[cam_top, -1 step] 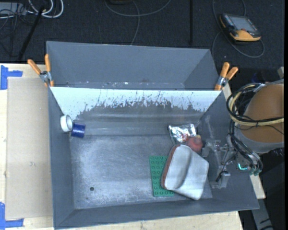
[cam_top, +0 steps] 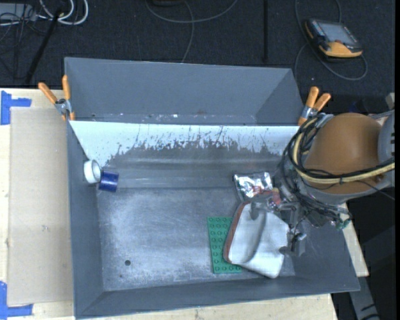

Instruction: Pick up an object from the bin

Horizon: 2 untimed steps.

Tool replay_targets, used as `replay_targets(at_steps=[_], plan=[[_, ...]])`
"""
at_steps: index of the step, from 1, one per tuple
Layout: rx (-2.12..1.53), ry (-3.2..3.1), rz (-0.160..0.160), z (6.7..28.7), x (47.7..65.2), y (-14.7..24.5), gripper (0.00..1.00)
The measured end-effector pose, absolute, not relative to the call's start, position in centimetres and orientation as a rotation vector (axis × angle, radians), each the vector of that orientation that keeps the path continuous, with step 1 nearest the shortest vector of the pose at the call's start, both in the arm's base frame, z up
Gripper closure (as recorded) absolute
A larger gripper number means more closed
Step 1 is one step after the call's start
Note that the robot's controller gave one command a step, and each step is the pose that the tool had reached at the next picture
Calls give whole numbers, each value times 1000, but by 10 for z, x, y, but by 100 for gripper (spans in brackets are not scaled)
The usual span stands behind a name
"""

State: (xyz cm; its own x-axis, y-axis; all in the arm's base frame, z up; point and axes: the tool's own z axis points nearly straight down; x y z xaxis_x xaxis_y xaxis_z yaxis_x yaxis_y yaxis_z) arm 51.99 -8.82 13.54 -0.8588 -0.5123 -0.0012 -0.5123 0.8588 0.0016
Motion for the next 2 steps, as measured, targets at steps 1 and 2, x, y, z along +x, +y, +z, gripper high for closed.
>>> replay_targets(at_steps=[1,2], plan=[[-1326,2863,3,71,571,-82,0],[-1573,2717,0,116,555,-83,0]])
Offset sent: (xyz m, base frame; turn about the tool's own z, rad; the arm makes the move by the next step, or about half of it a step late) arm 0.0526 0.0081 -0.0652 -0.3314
